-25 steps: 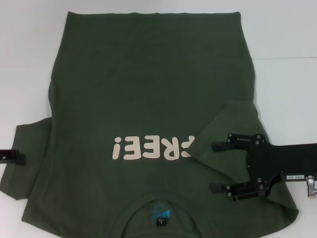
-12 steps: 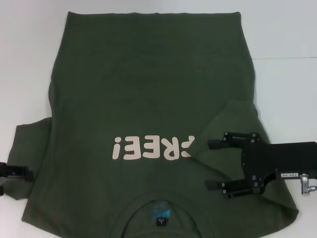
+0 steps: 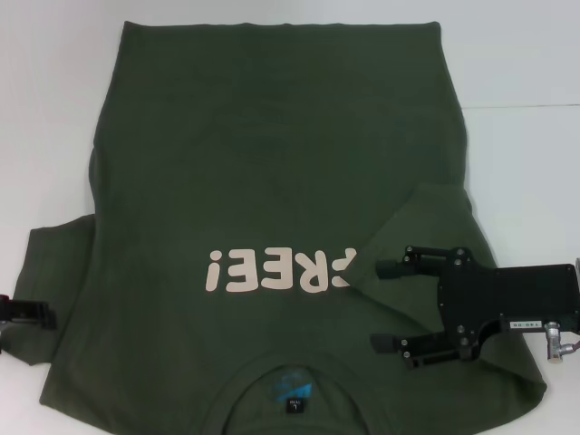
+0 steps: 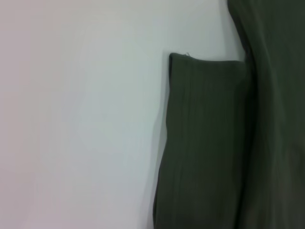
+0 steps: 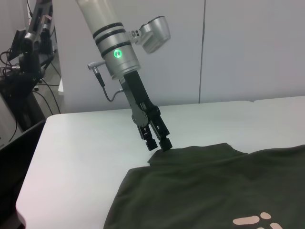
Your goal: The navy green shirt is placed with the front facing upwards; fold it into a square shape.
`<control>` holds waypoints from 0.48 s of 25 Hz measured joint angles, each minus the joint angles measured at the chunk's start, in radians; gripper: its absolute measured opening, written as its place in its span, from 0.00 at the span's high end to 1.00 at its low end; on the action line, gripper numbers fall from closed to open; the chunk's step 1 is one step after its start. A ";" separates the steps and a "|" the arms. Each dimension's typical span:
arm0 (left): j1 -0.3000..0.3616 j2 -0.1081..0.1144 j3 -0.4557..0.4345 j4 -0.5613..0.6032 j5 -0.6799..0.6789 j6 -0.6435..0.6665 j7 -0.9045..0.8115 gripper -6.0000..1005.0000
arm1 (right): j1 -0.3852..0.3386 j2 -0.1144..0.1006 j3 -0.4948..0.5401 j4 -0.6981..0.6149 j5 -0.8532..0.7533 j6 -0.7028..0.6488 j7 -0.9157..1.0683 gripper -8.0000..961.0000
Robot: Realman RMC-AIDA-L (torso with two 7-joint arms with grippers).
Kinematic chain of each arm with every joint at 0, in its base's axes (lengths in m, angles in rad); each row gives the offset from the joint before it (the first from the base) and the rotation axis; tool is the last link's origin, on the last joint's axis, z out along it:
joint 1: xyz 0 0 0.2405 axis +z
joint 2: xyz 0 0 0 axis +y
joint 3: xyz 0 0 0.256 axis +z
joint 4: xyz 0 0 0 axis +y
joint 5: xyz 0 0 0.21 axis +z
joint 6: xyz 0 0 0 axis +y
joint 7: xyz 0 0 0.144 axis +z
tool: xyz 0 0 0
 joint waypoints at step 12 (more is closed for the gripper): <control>-0.004 -0.005 0.032 -0.006 0.046 -0.046 -0.008 0.14 | 0.006 0.000 -0.002 0.001 0.000 -0.001 0.006 0.06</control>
